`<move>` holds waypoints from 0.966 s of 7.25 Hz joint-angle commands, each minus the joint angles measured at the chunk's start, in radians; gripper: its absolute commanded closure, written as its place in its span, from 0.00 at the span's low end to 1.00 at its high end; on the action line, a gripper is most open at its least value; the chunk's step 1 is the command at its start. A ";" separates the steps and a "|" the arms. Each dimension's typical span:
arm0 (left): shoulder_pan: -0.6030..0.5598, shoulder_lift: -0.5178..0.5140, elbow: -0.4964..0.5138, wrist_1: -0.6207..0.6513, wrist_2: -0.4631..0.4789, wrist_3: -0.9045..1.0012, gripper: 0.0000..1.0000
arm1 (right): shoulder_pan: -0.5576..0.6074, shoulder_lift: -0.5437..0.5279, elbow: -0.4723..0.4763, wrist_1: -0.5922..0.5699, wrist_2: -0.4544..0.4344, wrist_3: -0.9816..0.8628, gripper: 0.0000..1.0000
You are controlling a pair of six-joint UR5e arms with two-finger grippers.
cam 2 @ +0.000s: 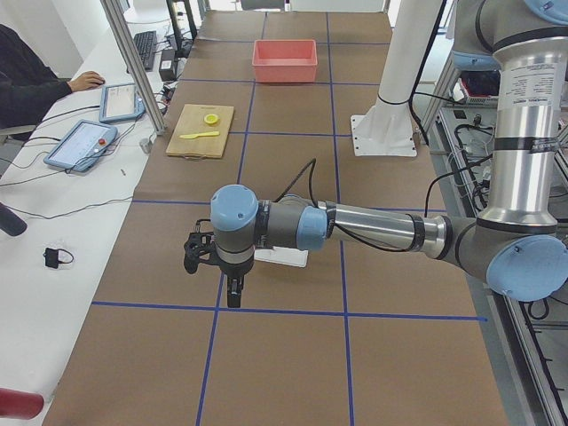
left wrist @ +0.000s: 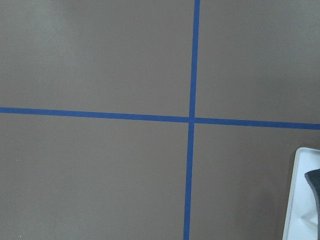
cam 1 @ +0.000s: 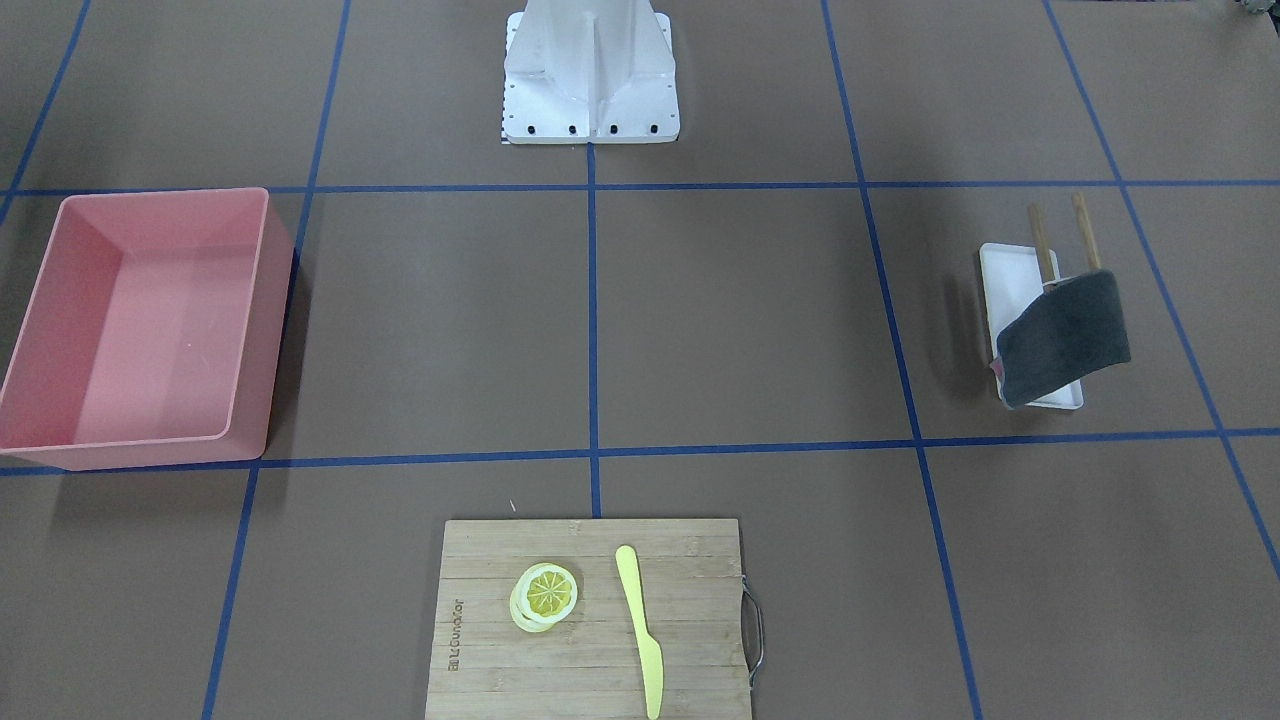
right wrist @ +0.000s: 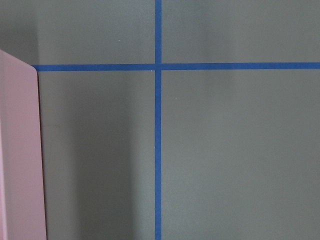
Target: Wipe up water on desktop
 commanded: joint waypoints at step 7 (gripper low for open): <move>0.020 0.013 -0.006 -0.040 0.023 0.007 0.02 | 0.002 -0.001 0.003 -0.004 0.004 0.000 0.00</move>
